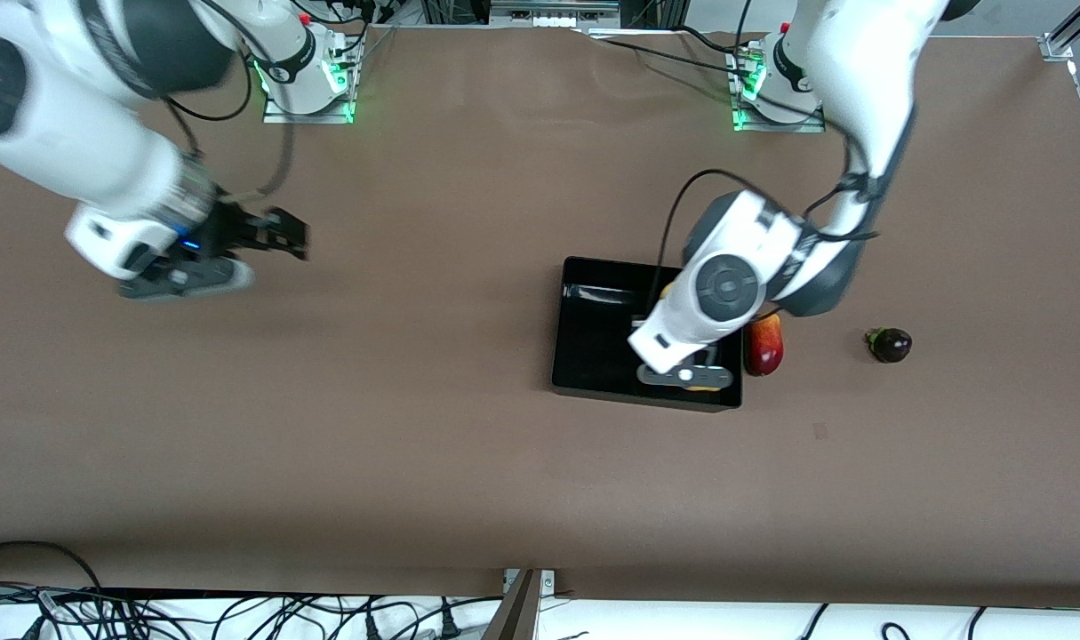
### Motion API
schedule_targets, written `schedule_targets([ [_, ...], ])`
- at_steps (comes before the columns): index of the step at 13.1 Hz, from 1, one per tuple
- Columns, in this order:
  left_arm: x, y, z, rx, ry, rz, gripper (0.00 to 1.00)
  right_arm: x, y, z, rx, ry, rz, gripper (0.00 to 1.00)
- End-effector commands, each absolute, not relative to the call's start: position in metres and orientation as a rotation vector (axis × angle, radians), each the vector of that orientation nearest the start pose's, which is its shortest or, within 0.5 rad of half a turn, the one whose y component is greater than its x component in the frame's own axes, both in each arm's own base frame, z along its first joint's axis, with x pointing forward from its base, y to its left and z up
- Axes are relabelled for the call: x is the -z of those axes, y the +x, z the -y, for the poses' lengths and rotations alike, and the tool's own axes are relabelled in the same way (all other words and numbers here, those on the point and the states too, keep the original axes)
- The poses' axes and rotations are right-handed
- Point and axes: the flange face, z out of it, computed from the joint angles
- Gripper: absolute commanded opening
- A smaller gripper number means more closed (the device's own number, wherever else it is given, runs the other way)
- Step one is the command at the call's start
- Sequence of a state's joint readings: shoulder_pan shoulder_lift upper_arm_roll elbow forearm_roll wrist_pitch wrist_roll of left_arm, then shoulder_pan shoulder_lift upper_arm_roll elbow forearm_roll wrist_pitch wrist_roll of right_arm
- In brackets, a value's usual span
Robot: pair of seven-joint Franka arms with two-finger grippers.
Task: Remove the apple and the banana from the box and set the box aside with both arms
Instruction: 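Place the banana beside the mango while the right gripper grasps the tray, then drag the tray toward the right arm while the left gripper withdraws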
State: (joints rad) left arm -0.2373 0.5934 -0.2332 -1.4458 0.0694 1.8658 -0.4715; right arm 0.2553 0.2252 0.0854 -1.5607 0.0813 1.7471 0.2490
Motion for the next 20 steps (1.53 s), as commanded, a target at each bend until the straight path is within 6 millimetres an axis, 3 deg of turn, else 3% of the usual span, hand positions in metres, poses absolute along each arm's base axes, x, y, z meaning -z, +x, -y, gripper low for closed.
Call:
schedule_targets([
  [1, -0.357, 0.652, 0.201, -0.338, -3.081, 0.108, 0.00, -0.459, 0.589, -0.292, -0.126, -3.057, -0.059, 1.00],
  [3, -0.350, 0.662, 0.139, -0.403, -3.094, 0.025, 0.00, -0.417, 0.583, -0.360, -0.092, -3.039, -0.177, 1.00],
  [6, -0.313, 0.662, 0.059, -0.522, -3.068, -0.051, 0.00, -0.358, 0.571, -0.444, -0.038, -2.980, -0.379, 1.00],
  [8, -0.285, 0.666, 0.018, -0.549, -3.073, -0.166, 0.00, -0.323, 0.552, -0.496, -0.009, -2.941, -0.480, 1.00],
  [10, -0.249, 0.658, -0.007, -0.526, -3.102, -0.269, 0.03, -0.287, 0.528, -0.529, 0.031, -2.956, -0.470, 1.00],
  [12, -0.217, 0.646, -0.020, -0.508, -3.121, -0.433, 0.04, -0.256, 0.513, -0.542, 0.078, -3.021, -0.411, 0.99],
  [13, -0.210, 0.642, -0.019, -0.512, -3.122, -0.449, 0.11, -0.244, 0.511, -0.544, 0.079, -3.034, -0.401, 0.97],
  [15, -0.207, 0.640, -0.015, -0.519, -3.120, -0.460, 0.40, -0.229, 0.506, -0.546, 0.112, -3.059, -0.355, 0.74],
  [17, -0.202, 0.639, -0.011, -0.531, -3.119, -0.475, 1.00, -0.223, 0.504, -0.547, 0.111, -3.071, -0.334, 0.29],
  [18, -0.205, 0.640, -0.013, -0.533, -3.118, -0.481, 1.00, -0.225, 0.506, -0.546, 0.115, -3.070, -0.325, 0.07],
  [19, -0.209, 0.641, -0.012, -0.534, -3.116, -0.477, 1.00, -0.231, 0.512, -0.541, 0.127, -3.068, -0.327, 0.00],
  [20, -0.223, 0.642, -0.005, -0.538, -3.111, -0.490, 1.00, -0.232, 0.515, -0.539, 0.131, -3.069, -0.336, 0.00],
])
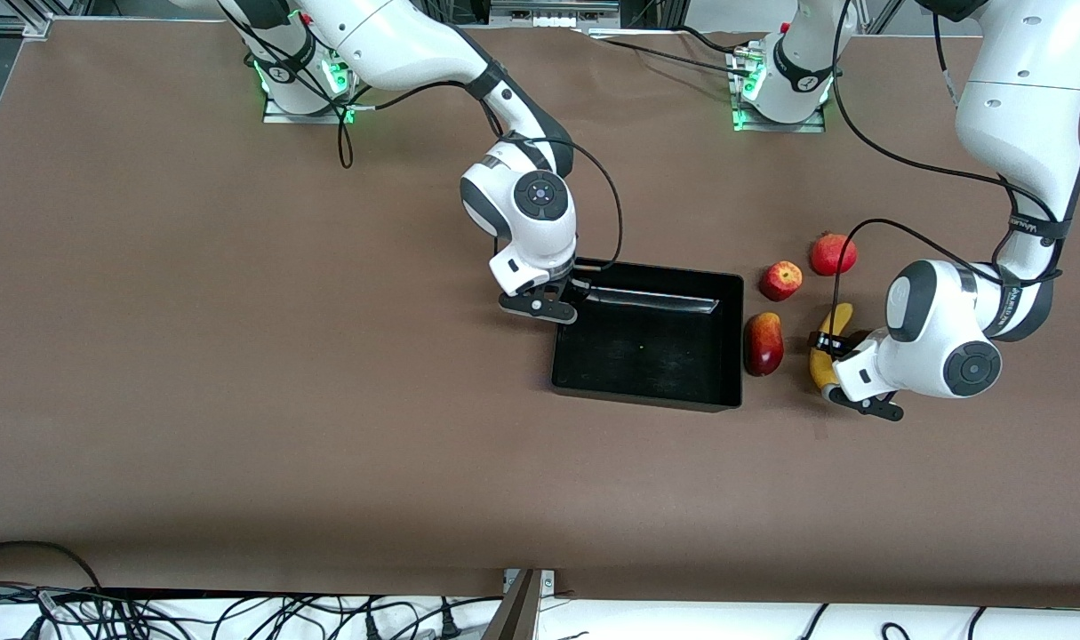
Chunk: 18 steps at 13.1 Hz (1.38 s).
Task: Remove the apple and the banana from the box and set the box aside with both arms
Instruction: 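Drag the tray toward the right arm while the left gripper withdraws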
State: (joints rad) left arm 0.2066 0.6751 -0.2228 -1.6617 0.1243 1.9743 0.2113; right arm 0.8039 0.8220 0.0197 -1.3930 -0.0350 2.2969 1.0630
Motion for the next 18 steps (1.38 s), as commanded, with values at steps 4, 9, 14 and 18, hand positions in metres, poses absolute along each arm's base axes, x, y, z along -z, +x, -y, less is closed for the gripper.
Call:
schedule_targets([
  [4, -0.324, 0.672, 0.006, -0.494, -3.106, -0.480, 1.00, -0.252, 0.531, -0.527, 0.172, -3.063, -0.273, 0.00],
  [9, -0.461, 0.657, 0.011, -0.330, -3.086, -0.406, 1.00, -0.327, 0.587, -0.436, 0.135, -3.119, -0.115, 0.00],
  [14, -0.549, 0.617, 0.043, -0.172, -3.056, -0.170, 1.00, -0.368, 0.605, -0.246, 0.059, -3.125, 0.151, 0.00],
  [18, -0.583, 0.569, 0.042, -0.013, -3.021, 0.026, 1.00, -0.355, 0.613, -0.087, -0.015, -3.119, 0.204, 0.00],
])
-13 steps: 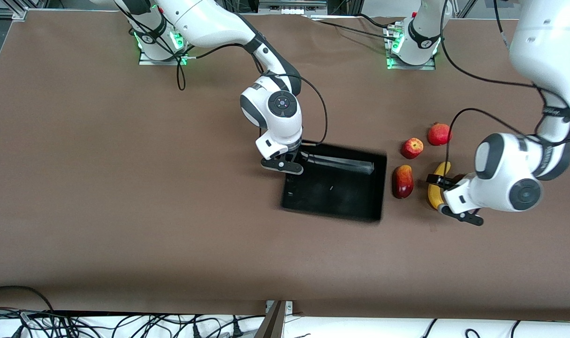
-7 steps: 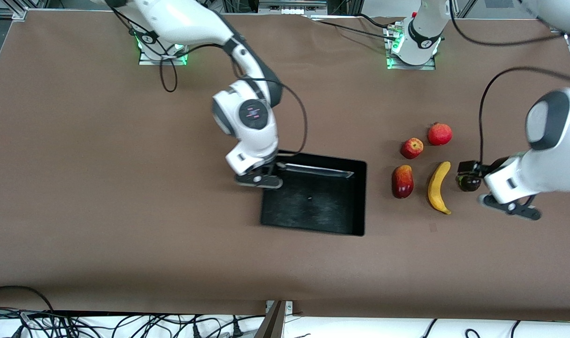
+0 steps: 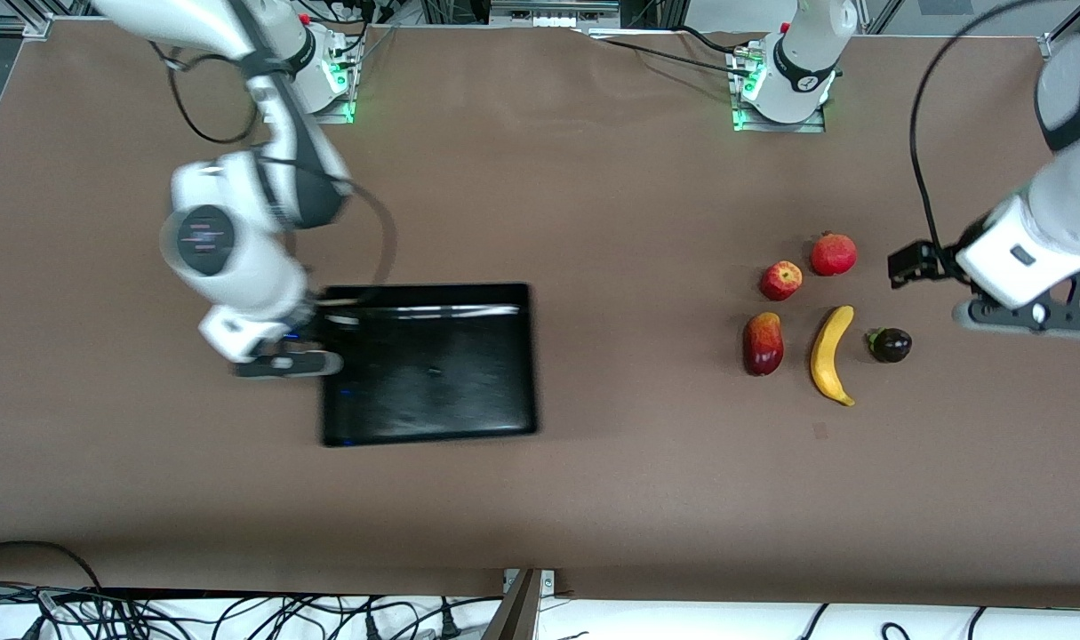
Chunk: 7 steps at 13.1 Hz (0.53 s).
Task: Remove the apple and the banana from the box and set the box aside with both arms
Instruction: 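Slide the black tray further toward the right arm's base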
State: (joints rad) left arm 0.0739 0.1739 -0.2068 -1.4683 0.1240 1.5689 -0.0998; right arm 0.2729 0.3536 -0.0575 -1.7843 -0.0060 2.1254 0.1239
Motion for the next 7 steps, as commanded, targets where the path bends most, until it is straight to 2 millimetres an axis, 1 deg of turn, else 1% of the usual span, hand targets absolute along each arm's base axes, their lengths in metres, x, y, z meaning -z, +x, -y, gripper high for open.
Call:
schedule_targets([
  [1, -0.589, 0.559, 0.040, 0.009, -3.042, 0.040, 1.00, -0.348, 0.615, -0.054, -0.012, -3.095, 0.212, 0.00],
  [2, -0.600, 0.547, 0.035, 0.033, -3.059, 0.062, 1.00, -0.340, 0.616, -0.024, 0.015, -3.076, 0.232, 0.00],
  [3, -0.612, 0.534, 0.036, 0.069, -3.060, 0.057, 1.00, -0.329, 0.613, -0.001, 0.035, -3.072, 0.208, 0.00],
  [4, -0.617, 0.529, 0.036, 0.079, -3.073, 0.061, 1.00, -0.317, 0.608, 0.017, 0.045, -3.082, 0.169, 0.00],
  [5, -0.617, 0.528, 0.032, 0.070, -3.102, 0.084, 1.00, -0.308, 0.603, 0.029, 0.055, -3.087, 0.151, 0.00],
  [6, -0.613, 0.529, 0.024, 0.056, -3.110, 0.095, 1.00, -0.300, 0.599, 0.045, 0.071, -3.091, 0.146, 0.00],
  [7, -0.609, 0.531, 0.022, 0.037, -3.110, 0.083, 1.00, -0.289, 0.595, 0.056, 0.073, -3.093, 0.133, 0.00],
])
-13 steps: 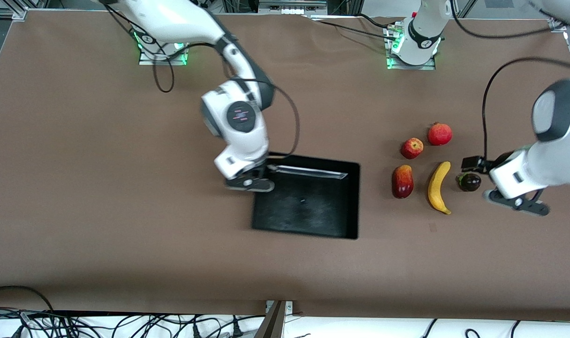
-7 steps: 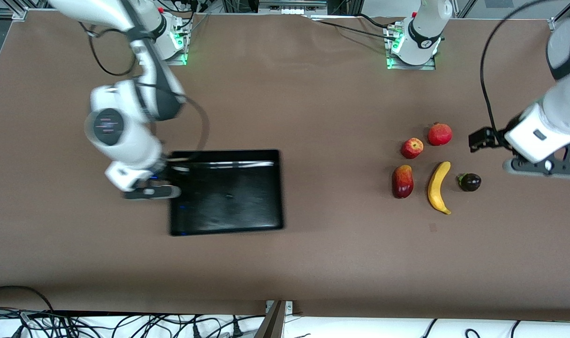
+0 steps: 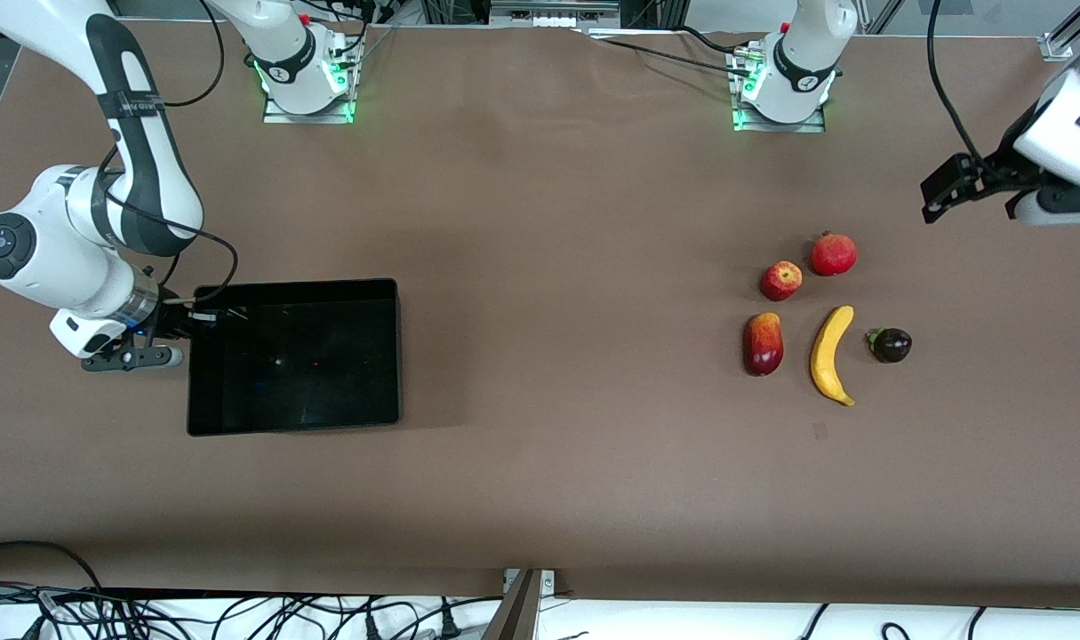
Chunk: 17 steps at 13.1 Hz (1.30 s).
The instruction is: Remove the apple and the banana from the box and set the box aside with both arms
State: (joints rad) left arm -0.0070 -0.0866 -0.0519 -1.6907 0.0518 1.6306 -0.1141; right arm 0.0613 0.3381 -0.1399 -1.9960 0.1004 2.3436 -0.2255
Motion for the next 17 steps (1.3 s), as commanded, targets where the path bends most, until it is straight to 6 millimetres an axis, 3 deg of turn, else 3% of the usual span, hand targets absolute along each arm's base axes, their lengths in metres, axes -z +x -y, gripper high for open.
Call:
schedule_targets([
  [1, -0.608, 0.532, 0.023, 0.032, -3.110, 0.083, 1.00, -0.278, 0.590, 0.063, 0.073, -3.084, 0.123, 0.00],
  [5, -0.608, 0.533, 0.023, 0.028, -3.109, 0.097, 1.00, -0.255, 0.577, 0.066, 0.065, -3.076, 0.097, 0.00],
  [6, -0.608, 0.533, 0.023, 0.028, -3.109, 0.100, 1.00, -0.255, 0.577, 0.065, 0.065, -3.076, 0.099, 0.32],
  [7, -0.608, 0.533, 0.025, 0.025, -3.109, 0.097, 1.00, -0.254, 0.577, 0.065, 0.061, -3.075, 0.095, 0.74],
  [8, -0.609, 0.533, 0.024, 0.030, -3.109, 0.100, 1.00, -0.257, 0.578, 0.065, 0.066, -3.074, 0.091, 1.00],
  [9, -0.609, 0.533, 0.024, 0.032, -3.109, 0.097, 1.00, -0.266, 0.582, 0.061, 0.086, -3.072, 0.094, 1.00],
  [12, -0.613, 0.537, 0.026, 0.033, -3.110, 0.095, 1.00, -0.327, 0.608, 0.040, 0.106, -3.047, 0.186, 1.00],
  [15, -0.612, 0.540, 0.028, 0.018, -3.109, 0.091, 1.00, -0.424, 0.635, 0.018, 0.004, -3.016, 0.293, 1.00],
  [17, -0.612, 0.539, 0.029, 0.014, -3.109, 0.089, 1.00, -0.480, 0.632, 0.000, -0.029, -3.039, 0.351, 1.00],
])
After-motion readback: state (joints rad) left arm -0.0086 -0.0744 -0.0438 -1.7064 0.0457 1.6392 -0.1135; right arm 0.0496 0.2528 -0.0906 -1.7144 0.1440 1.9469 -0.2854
